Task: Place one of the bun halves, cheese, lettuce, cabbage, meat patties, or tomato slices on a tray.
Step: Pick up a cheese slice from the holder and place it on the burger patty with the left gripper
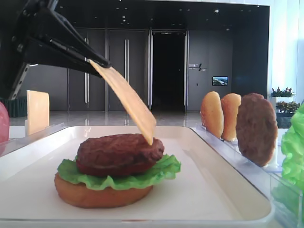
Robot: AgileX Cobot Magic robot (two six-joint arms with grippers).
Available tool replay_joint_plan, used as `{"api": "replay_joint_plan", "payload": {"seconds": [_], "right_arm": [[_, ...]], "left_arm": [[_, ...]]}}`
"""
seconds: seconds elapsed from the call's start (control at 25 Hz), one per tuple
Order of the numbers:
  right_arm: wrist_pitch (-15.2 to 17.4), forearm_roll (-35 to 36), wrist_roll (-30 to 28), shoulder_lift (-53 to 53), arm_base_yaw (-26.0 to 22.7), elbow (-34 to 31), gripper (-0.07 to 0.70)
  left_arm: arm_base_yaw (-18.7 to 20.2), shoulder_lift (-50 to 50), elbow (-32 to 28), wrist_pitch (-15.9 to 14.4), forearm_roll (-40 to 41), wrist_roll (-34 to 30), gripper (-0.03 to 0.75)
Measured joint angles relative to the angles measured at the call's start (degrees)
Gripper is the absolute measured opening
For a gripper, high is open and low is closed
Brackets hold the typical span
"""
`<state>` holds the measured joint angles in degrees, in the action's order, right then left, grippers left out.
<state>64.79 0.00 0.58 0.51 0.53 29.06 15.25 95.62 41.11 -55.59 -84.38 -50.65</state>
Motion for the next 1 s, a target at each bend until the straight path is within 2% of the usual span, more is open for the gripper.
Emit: {"api": "replay_joint_plan", "payload": {"seconds": [0.24,0.84,1.0], "right_arm": [[0.0,0.0,0.0,0.0,0.0,0.0,0.577],[0.0,0.0,0.0,0.0,0.0,0.0,0.577],[0.0,0.0,0.0,0.0,0.0,0.0,0.577]], "left_arm": [[0.0,2.0,0.0,1.2,-0.2,-0.4,0.015],[0.0,2.9,0.0,1.1,-0.6,-0.6,0.015],[0.0,2.9,0.0,1.1,0.7,0.2,0.036]]}}
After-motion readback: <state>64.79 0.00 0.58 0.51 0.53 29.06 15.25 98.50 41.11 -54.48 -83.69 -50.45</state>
